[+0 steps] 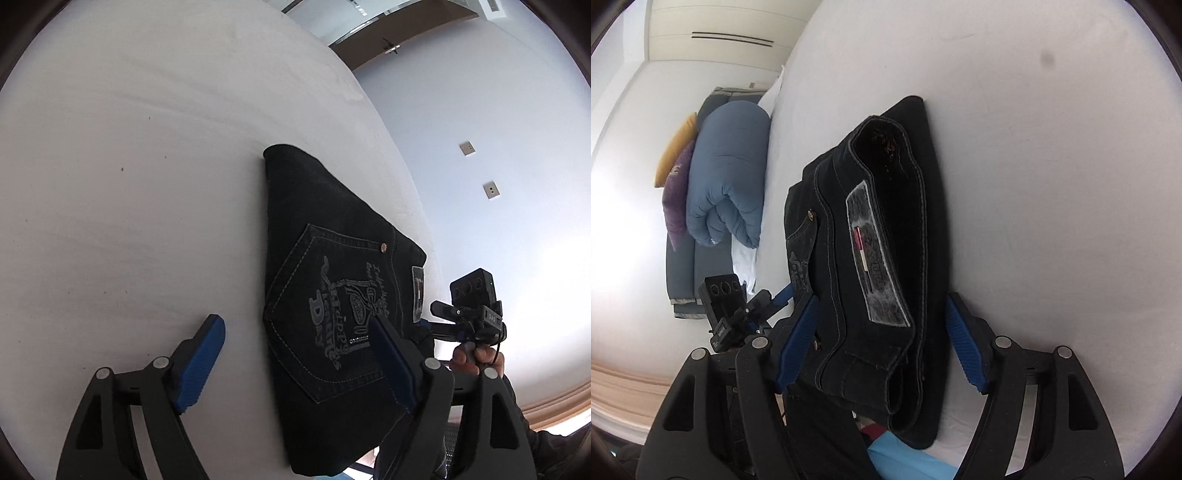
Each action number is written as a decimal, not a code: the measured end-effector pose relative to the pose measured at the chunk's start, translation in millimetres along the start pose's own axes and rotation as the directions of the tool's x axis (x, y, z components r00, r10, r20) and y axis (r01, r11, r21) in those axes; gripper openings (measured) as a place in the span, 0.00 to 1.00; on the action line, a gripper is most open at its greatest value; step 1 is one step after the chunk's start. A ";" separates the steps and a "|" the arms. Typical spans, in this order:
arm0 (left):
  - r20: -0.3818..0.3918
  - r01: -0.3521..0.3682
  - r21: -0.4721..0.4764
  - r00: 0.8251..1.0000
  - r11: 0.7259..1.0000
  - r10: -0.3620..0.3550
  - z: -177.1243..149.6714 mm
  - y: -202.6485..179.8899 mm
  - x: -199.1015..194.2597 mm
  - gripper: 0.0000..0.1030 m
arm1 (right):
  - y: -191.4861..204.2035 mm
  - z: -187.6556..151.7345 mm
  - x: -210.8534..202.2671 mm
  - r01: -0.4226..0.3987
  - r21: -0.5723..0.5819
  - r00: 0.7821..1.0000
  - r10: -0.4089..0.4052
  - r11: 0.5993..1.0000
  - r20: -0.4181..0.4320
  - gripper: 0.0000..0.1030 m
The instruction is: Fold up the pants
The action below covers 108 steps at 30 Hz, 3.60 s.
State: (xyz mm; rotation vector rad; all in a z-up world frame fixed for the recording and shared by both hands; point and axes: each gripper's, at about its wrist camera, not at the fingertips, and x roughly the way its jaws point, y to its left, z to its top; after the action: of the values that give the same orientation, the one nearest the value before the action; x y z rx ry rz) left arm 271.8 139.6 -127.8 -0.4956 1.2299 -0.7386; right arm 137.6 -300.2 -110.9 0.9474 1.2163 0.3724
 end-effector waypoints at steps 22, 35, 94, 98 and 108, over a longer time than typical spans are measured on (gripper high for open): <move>0.008 -0.264 0.205 0.963 0.942 0.269 23.1 -94.6 6.7 0.20 | 91.6 6.8 -1.0 0.245 -0.299 0.969 -0.222 0.922 0.109 0.15; 0.109 -0.358 0.290 0.934 0.888 0.341 116.7 -117.3 38.1 0.21 | 95.9 124.8 -27.9 0.227 -0.298 0.964 -0.169 0.927 0.207 0.15; 0.667 -0.739 0.079 0.538 0.669 0.516 -86.5 -308.1 -165.0 1.00 | 287.5 -183.7 -205.2 0.697 -0.289 0.525 -0.193 0.656 0.829 1.00; 0.626 -0.735 0.097 0.569 0.671 0.533 -92.2 -303.8 -150.6 1.00 | 295.7 -197.1 -207.2 0.698 -0.283 0.527 -0.205 0.657 0.825 1.00; 0.601 -0.754 0.090 0.562 0.651 0.568 -91.9 -297.5 -140.5 1.00 | 275.5 -175.5 -198.1 0.697 -0.235 0.536 -0.274 0.678 0.798 1.00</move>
State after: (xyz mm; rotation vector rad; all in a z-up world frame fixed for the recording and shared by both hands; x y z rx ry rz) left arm 92.0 46.6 147.3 0.1035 0.6416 -0.0981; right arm -27.2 -205.9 220.6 0.1323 0.5347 -0.1583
